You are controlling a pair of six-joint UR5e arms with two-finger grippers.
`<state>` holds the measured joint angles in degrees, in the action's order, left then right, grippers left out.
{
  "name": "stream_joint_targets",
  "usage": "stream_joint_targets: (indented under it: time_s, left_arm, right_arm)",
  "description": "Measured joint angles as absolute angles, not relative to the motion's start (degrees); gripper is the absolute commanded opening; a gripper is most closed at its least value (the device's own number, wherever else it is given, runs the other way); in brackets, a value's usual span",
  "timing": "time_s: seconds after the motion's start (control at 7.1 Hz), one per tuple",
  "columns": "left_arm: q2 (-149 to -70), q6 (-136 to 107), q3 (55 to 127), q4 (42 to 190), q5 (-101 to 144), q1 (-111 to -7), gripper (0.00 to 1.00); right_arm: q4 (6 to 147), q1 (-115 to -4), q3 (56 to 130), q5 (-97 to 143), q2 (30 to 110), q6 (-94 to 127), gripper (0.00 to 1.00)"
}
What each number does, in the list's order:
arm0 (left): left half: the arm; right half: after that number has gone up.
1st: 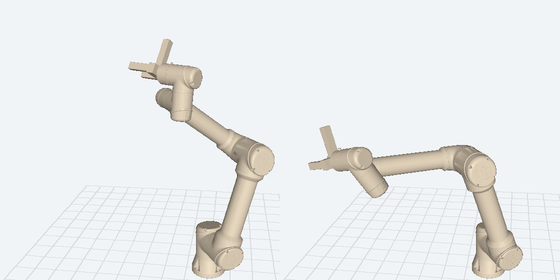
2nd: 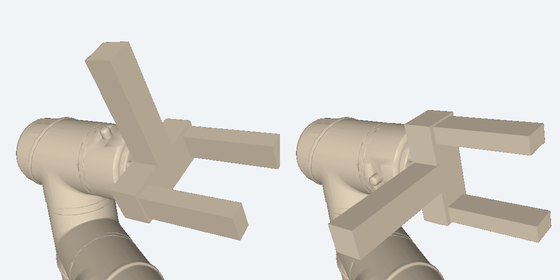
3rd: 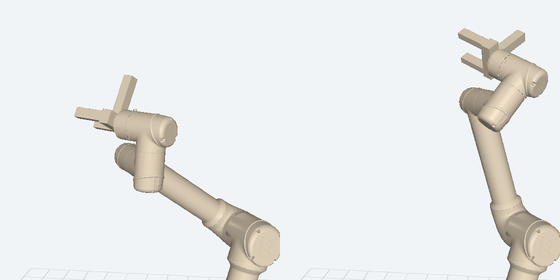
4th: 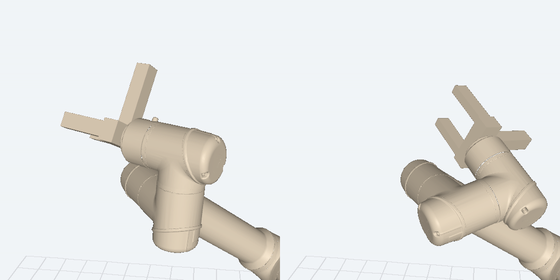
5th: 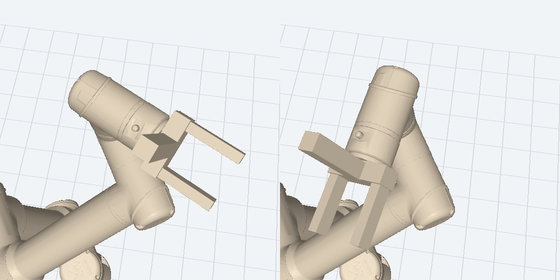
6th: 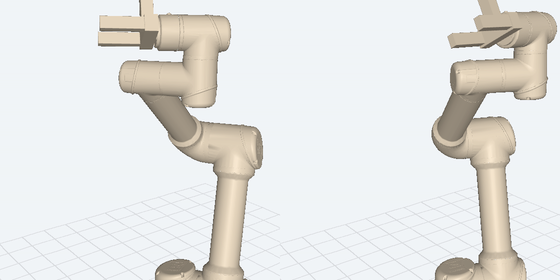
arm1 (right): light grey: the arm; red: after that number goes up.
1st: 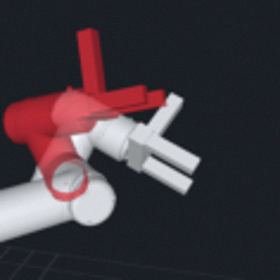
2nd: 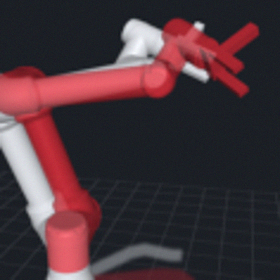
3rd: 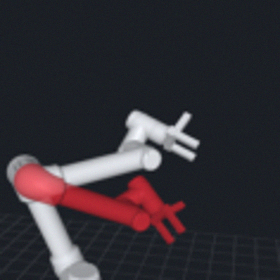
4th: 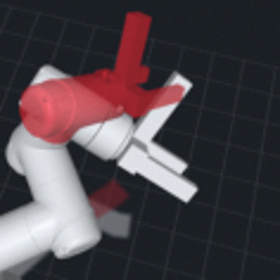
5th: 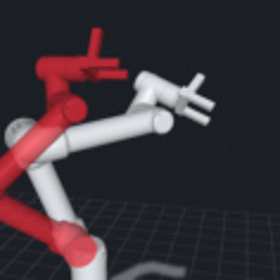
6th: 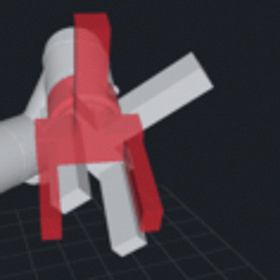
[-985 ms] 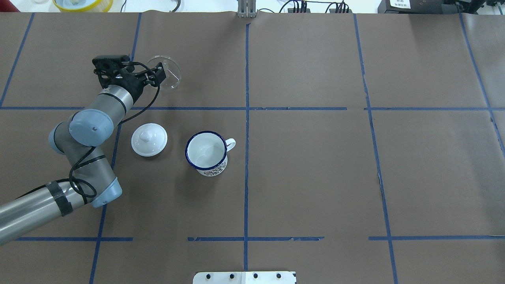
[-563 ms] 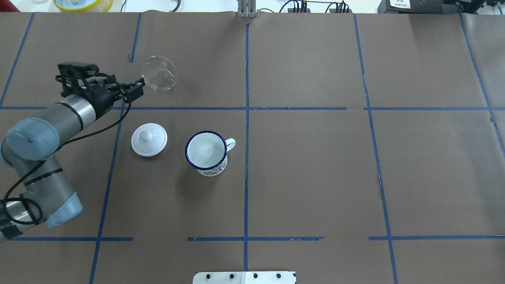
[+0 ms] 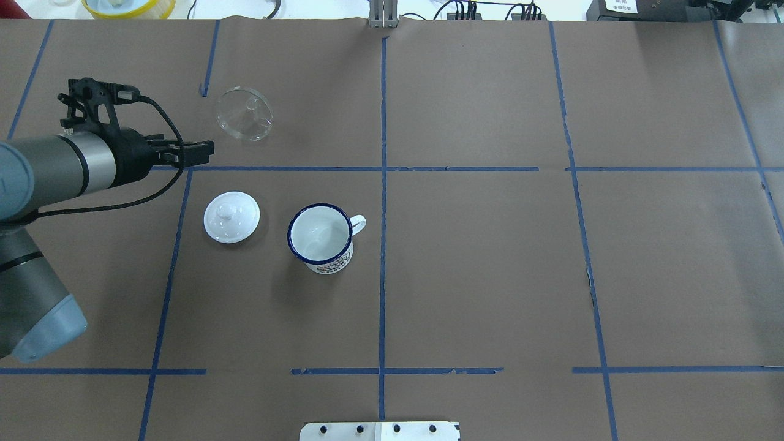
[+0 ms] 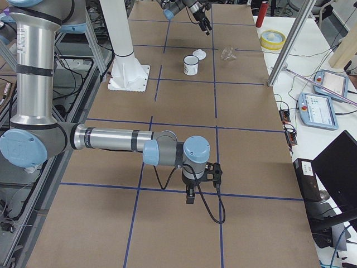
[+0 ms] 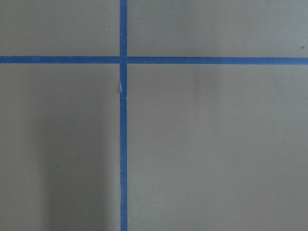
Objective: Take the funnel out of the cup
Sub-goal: 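Open the left gripper and draw back from the funnel, then lower the left gripper onto the white lid and grasp its knob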
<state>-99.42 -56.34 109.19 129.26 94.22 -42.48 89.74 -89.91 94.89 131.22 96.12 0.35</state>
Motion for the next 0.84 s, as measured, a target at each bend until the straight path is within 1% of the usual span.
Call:
stream_joint_targets:
  time_s: [0.14, 0.28, 0.42, 0.56, 0.84]
  left_arm:
    - [-101.5, -56.3, 109.6, 122.7, 100.6, -43.9, 1.0]
    - [-105.3, -56.1, 109.3, 113.3, 104.8, -44.5, 1.0]
    - [-109.4, -55.0, 108.2, 104.4, 106.7, -44.7, 1.0]
    - [-112.2, -53.4, 105.9, 99.0, 107.6, -44.6, 1.0]
    - [-113.4, -51.5, 100.8, 98.0, 108.7, -43.6, 1.0]
  right_arm:
    - [89.7, -89.9, 94.9, 131.2, 96.1, 0.4, 1.0]
    - [89.7, -89.9, 94.9, 131.2, 96.1, 0.3, 1.0]
    - [89.7, -89.9, 94.9, 131.2, 96.1, 0.4, 1.0]
    - [89.7, -89.9, 94.9, 131.2, 96.1, 0.4, 1.0]
    - [89.7, -89.9, 94.9, 131.2, 96.1, 0.4, 1.0]
